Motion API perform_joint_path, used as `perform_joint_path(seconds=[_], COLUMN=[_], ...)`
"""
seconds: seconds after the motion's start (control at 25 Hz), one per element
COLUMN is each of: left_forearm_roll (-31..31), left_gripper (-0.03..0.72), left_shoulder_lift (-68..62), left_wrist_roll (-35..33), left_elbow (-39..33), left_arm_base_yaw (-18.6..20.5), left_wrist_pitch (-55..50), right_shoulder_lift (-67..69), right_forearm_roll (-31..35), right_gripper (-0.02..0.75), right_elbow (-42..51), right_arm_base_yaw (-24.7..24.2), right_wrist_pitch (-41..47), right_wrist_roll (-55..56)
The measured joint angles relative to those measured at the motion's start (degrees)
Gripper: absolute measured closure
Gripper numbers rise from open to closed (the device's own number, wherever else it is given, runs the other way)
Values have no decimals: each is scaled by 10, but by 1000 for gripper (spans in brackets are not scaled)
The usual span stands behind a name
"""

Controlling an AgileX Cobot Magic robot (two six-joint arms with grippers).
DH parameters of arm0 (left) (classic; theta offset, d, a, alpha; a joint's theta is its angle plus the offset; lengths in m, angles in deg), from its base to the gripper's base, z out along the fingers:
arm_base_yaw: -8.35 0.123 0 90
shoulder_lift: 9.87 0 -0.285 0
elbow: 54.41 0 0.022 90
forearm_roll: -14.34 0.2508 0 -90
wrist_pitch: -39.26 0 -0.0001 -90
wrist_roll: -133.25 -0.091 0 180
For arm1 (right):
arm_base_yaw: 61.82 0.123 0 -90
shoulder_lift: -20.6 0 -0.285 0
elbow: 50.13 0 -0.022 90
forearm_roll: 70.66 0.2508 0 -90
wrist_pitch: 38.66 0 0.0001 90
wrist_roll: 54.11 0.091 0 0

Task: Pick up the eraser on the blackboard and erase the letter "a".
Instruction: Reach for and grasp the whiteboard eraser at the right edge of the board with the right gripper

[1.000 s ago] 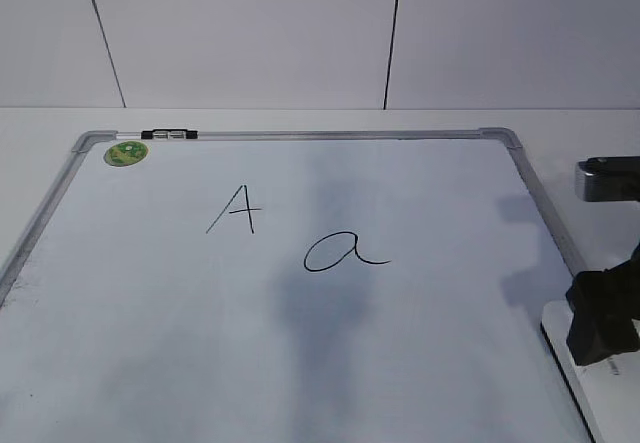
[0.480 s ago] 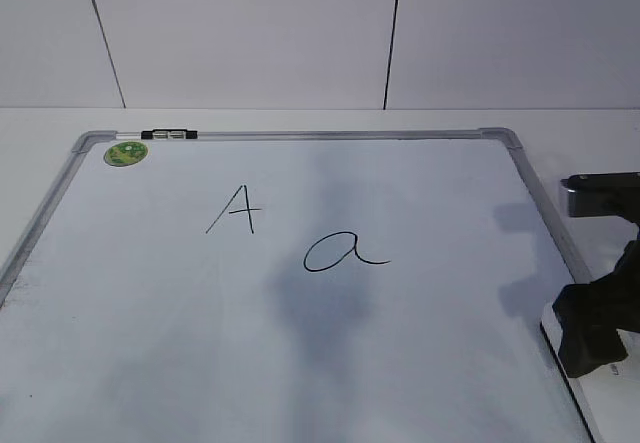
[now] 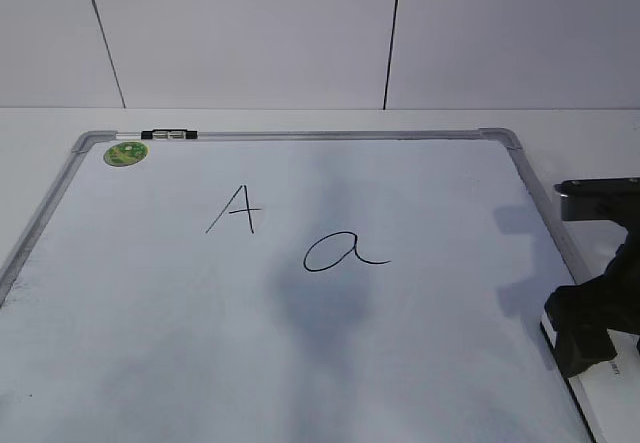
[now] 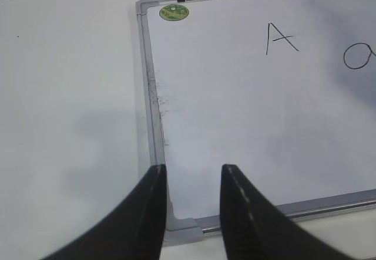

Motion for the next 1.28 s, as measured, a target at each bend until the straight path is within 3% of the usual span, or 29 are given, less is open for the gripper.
perform_joint_path(seconds=[1.28], left_forearm_roll=[0], left_gripper=[454], left_shoulder_lift=[0], left_wrist_roll=[0], left_elbow=[0], left_arm_base_yaw=[0], left_wrist_pitch=[0], right_shoulder_lift=[29], right_forearm_roll=[-11], right_gripper=[76], right_elbow=[-3], right_arm_base_yaw=[0], right_wrist_pitch=[-11], right_wrist_roll=[9])
